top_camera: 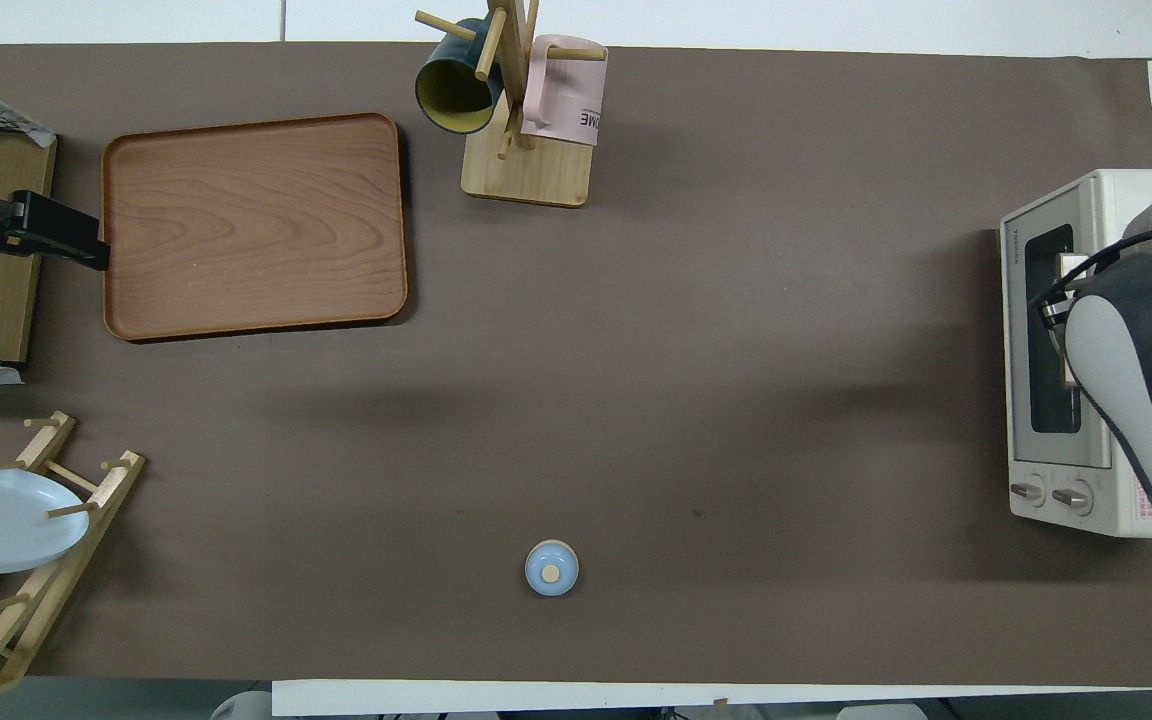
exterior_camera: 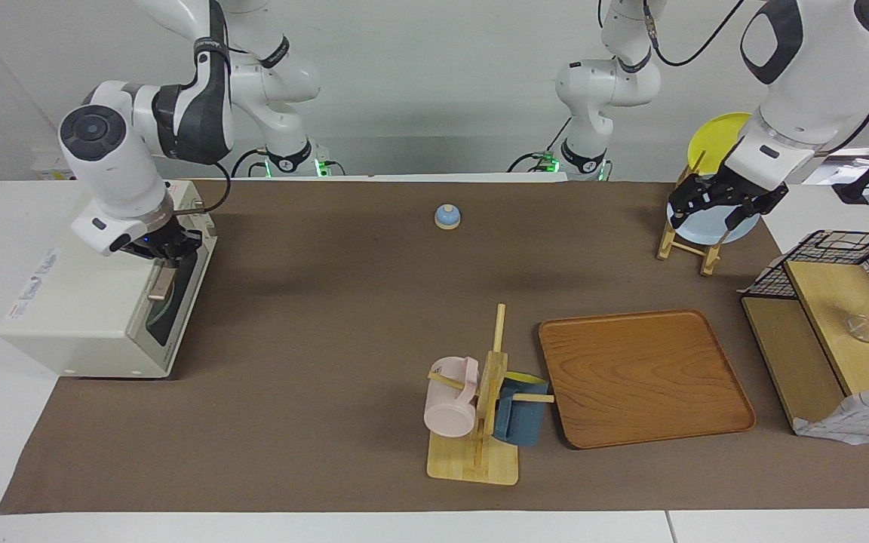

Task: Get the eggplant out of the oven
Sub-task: 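Pull the toaster oven door open with the right gripper, then reach into the oven and grasp the dark eggplant with the right gripper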

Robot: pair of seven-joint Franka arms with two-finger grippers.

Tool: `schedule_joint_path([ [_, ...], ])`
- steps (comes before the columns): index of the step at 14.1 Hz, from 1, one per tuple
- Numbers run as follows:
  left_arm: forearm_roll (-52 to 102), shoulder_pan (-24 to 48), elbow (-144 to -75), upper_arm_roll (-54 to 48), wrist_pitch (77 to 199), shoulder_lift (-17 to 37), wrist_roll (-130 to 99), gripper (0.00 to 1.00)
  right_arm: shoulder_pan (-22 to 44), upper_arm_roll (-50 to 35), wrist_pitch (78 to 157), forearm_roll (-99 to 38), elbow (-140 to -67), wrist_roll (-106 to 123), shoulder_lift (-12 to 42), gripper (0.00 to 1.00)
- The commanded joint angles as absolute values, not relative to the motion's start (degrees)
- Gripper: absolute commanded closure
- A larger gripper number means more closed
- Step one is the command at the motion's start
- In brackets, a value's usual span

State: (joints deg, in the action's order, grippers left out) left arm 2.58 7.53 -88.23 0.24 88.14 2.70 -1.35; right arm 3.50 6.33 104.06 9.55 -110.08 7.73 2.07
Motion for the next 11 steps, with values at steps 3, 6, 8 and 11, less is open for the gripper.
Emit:
schedule_joint_path([
  [3,2.11,7.47,-89.3,0.79,88.86,1.49,-2.46,0.0,8.52,5.98,116.08,5.71,-113.38,-0.88,7.99,1.0],
  [6,2.11,7.47,-89.3,0.79,88.51,1.58,-2.55,0.0,8.88,6.06,121.36,0.89,-113.47,-1.84,12.82,1.0],
  [8,2.11,7.38,-89.3,0.79,88.59,1.58,-2.55,0.0,8.79,5.98,123.48,-0.17,-113.47,-2.02,14.93,1.0],
  [11,2.11,7.29,-89.3,0.79,88.59,1.58,-2.55,0.0,13.16,5.45,121.66,-7.46,-110.06,-7.27,15.64,0.99],
])
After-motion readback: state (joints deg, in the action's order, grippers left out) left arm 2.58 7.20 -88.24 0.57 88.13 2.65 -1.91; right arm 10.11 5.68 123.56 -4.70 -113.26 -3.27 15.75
